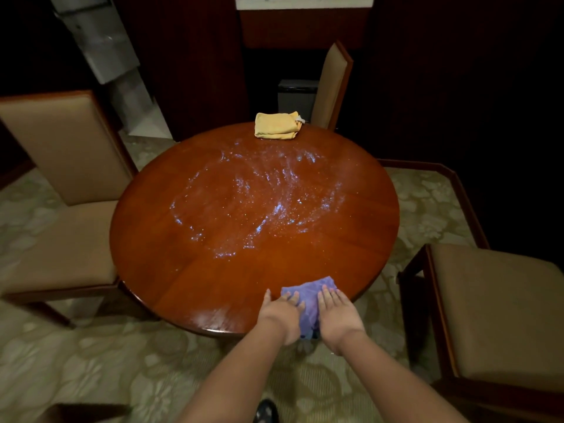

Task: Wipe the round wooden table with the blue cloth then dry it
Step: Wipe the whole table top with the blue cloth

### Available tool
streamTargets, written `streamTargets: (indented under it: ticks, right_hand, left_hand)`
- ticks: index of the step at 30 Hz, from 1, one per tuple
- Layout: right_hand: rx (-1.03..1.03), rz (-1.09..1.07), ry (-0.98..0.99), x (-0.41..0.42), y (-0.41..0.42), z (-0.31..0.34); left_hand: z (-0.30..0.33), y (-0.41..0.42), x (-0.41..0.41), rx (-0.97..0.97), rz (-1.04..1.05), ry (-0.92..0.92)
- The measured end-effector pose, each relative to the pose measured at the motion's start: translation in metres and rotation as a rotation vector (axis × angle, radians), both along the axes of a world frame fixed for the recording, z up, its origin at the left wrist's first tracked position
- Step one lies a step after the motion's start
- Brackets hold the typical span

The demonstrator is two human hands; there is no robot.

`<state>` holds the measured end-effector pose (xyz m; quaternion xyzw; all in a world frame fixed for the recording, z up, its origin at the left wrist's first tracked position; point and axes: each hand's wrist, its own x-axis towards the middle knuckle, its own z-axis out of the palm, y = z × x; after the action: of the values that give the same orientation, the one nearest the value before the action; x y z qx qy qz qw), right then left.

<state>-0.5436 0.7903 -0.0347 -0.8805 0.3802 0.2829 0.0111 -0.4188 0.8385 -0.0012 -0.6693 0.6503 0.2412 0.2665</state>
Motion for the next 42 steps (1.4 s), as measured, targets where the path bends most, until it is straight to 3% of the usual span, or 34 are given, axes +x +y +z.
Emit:
streamTargets:
  ticks: [25, 33, 42]
  right_hand:
    - [0.003, -0.155, 0.01, 0.062, -0.136, 0.0]
    - [0.036, -0.128, -0.013, 0.041, -0.092, 0.004]
    - [0.108, 0.117, -0.076, 0.047, -0.002, 0.008]
  left_hand:
    - [-0.018, -0.142, 0.056, -0.05, -0.083, -0.008]
    - [-0.011, -0.096, 0.038, -0.044, -0.054, -0.03]
    - [-0.004, 0.013, 0.044, 0.024, 0.126, -0.049]
